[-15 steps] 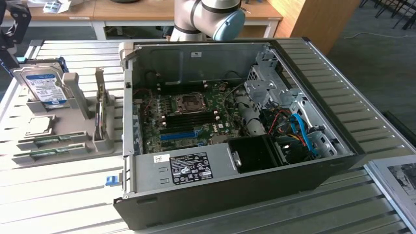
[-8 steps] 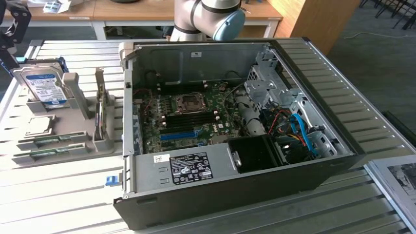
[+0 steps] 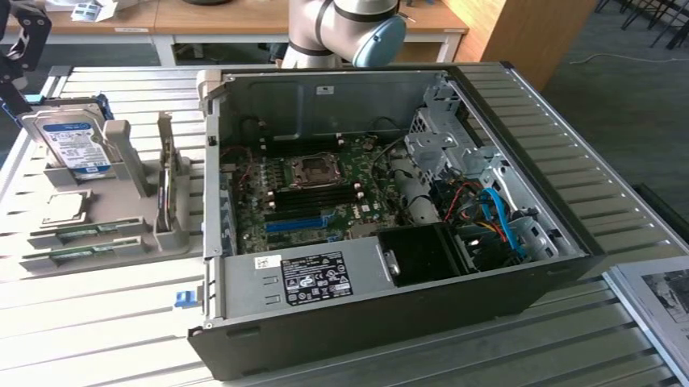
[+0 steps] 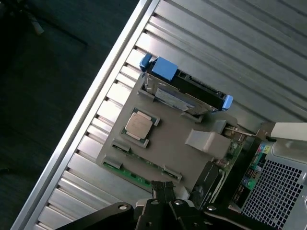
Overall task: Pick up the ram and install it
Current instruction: 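Pick up the ram and move it above insertion slot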
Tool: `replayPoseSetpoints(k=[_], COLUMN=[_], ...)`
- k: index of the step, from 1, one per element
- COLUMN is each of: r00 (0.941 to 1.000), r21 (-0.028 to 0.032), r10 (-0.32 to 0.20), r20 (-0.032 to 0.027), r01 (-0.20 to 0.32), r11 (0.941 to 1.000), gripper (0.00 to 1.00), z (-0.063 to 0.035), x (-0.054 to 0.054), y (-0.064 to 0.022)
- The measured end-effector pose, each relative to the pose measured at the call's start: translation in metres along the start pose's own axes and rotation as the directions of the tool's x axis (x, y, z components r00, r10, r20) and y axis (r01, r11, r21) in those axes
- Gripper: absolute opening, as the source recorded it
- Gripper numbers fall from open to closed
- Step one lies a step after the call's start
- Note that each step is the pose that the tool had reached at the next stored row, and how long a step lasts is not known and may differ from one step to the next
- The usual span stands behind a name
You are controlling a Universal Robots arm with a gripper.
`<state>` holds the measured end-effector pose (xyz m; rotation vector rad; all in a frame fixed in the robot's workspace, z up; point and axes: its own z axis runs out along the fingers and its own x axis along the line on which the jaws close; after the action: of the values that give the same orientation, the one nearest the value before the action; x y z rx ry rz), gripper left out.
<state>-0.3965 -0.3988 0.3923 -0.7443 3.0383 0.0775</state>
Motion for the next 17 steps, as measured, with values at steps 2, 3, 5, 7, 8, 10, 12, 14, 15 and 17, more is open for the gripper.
replayPoseSetpoints(k=[2,3,5,7,8,10,12,14,15,17], r00=[0.9998,0.9995,0.9987,0.9974,0.9966,0.9948,0.9928,0.9907,0.9894,0.9868], r21=[-0.0005,-0.0007,-0.0013,-0.0018,-0.0021,-0.0026,-0.0032,-0.0036,-0.0039,-0.0044], r10=[-0.021,-0.030,-0.051,-0.072,-0.082,-0.101,-0.119,-0.136,-0.145,-0.162], r20=[-0.0010,-0.0015,-0.0023,-0.0032,-0.0037,-0.0044,-0.0053,-0.0060,-0.0063,-0.0071], r01=[0.021,0.030,0.051,0.072,0.082,0.101,0.119,0.136,0.145,0.162], r11=[0.9998,0.9995,0.9987,0.9974,0.9966,0.9948,0.9928,0.9907,0.9895,0.9868], gripper=[0.10,0.10,0.10,0.10,0.10,0.10,0.10,0.10,0.10,0.10], z=[0.0000,0.0000,0.0001,0.0001,0.0001,0.0002,0.0002,0.0002,0.0002,0.0002], x=[0.0000,0.0000,0.0000,0.0000,0.0000,0.0000,0.0000,0.0000,0.0000,0.0000], y=[0.0000,0.0000,0.0000,0.0000,0.0000,0.0000,0.0000,0.0000,0.0000,0.0000])
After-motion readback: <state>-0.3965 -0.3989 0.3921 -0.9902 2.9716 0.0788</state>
